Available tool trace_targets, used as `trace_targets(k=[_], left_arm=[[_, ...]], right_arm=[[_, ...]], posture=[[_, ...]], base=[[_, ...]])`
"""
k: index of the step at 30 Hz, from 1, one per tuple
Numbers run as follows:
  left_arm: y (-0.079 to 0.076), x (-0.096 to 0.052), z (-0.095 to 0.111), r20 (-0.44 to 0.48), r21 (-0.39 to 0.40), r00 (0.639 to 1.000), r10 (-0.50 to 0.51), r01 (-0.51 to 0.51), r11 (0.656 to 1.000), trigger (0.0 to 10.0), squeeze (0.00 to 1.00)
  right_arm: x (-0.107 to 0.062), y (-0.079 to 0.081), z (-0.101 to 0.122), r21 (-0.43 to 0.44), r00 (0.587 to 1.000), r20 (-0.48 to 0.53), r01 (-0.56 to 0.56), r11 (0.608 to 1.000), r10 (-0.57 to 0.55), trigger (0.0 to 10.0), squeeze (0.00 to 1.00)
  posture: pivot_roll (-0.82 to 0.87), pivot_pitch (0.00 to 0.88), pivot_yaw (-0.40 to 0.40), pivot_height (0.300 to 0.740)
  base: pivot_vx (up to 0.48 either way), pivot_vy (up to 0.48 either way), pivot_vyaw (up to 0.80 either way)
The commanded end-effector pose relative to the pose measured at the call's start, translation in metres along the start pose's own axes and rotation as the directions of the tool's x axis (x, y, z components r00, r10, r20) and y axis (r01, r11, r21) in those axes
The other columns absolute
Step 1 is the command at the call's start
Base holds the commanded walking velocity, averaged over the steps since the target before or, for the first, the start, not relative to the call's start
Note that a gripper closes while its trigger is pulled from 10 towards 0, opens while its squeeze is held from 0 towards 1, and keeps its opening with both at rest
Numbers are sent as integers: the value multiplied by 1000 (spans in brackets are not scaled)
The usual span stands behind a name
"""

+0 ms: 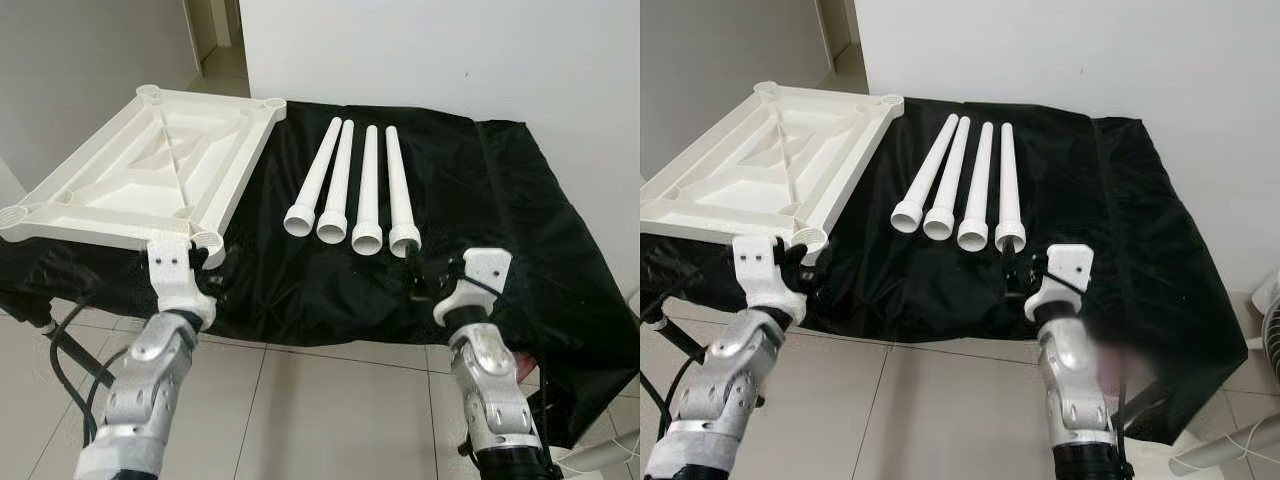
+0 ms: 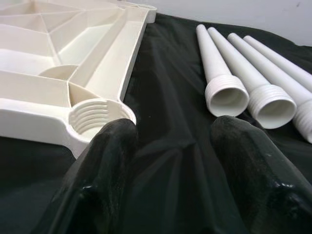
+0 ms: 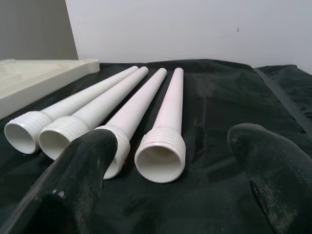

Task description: Building children table

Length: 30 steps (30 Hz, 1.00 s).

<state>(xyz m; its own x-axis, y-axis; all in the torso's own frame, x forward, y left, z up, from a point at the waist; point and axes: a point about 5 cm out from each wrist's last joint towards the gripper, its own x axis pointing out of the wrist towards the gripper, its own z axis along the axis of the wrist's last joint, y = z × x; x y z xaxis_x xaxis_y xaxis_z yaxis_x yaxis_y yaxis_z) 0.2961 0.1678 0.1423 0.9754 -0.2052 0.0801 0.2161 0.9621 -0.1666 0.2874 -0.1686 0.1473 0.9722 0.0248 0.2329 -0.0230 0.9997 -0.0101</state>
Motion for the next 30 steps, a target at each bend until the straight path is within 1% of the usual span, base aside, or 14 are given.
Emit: trace_targets(k=[1,3,6,9,16,24,30], left_arm=[[2,-3,2,6,-3,999,31,-31,1000,10000,0],[5,-4,9,45,28,998,45,-46,999,10000,0],[7,-4,12,58,40,997,47,-49,998,10000,0],[6,-3,17,94,81,995,36,-43,996,10000,0],[4,-3,15,89,79,996,11,-18,997,10000,0],[4,-3,16,96,80,995,6,-14,997,10000,0],[5,-3,18,103,85,995,9,-18,996,10000,0]], right_arm=[[-2,1,1,-15,1000,11,-6,1000,6,10000,0],[-2,1,5,-34,999,35,-11,999,12,10000,0],[-1,2,8,-44,999,46,-18,999,20,10000,0],[1,5,12,-57,997,70,-26,998,30,10000,0],[3,5,13,-75,997,67,-31,997,36,10000,0],[5,6,13,-82,997,69,-34,996,39,10000,0],[7,8,14,-100,995,79,-46,994,54,10000,0]], posture=[[-44,10,32,740],[-39,15,30,740],[-38,17,26,740],[-37,18,25,740],[-38,19,23,740],[-35,13,18,740],[-29,4,12,740]], base=[[0,0,0],[0,0,0],[0,0,0],[0,0,0],[0,0,0],[0,0,0],[250,0,0]])
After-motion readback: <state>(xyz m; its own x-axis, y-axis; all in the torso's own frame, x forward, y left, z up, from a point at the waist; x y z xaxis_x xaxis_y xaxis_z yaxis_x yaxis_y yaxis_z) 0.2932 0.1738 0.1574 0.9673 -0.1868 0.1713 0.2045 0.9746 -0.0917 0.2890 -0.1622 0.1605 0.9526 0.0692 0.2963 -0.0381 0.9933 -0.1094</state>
